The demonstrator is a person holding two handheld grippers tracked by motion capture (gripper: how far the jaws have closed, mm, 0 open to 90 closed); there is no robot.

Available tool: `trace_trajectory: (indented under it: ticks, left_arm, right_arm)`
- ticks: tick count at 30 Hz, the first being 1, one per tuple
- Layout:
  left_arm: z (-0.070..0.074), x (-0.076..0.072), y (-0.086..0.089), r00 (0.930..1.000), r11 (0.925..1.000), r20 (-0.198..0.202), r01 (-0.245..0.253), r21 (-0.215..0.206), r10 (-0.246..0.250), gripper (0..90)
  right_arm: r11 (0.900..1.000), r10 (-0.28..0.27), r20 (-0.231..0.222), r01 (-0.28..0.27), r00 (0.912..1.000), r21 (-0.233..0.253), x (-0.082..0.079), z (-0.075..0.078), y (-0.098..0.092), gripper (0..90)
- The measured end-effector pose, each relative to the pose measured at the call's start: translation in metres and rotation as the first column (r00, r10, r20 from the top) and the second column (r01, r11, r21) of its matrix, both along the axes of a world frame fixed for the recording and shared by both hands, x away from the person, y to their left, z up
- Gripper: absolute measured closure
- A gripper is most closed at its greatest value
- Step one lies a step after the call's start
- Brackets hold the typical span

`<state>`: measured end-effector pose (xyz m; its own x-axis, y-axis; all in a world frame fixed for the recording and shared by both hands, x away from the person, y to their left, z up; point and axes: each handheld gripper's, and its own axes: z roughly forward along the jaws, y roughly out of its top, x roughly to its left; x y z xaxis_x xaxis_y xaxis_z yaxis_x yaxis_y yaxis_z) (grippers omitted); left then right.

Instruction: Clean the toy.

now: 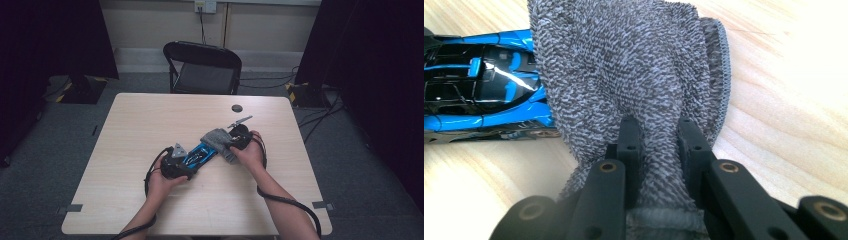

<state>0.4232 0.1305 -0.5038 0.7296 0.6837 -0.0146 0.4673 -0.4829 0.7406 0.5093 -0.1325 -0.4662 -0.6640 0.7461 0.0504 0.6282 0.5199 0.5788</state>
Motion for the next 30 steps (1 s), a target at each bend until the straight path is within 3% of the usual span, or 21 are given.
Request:
trace_trajectory:
  ticks: [18,30]
  left_arm:
    - [0.000,0.000,0.000,1.0000,1.0000,0.000,0.000,0.000,0.000,24.2]
    - [0.000,0.000,0.000,1.0000,1.0000,-0.001,0.000,0.000,0.000,24.2]
  right_arm:
    - [0.999,-0.047,0.027,0.046,0.9986,0.008,0.001,-0.002,-0.015,76.0]
    - [0.997,-0.070,0.045,0.069,0.9965,0.030,0.001,0.007,-0.033,76.0]
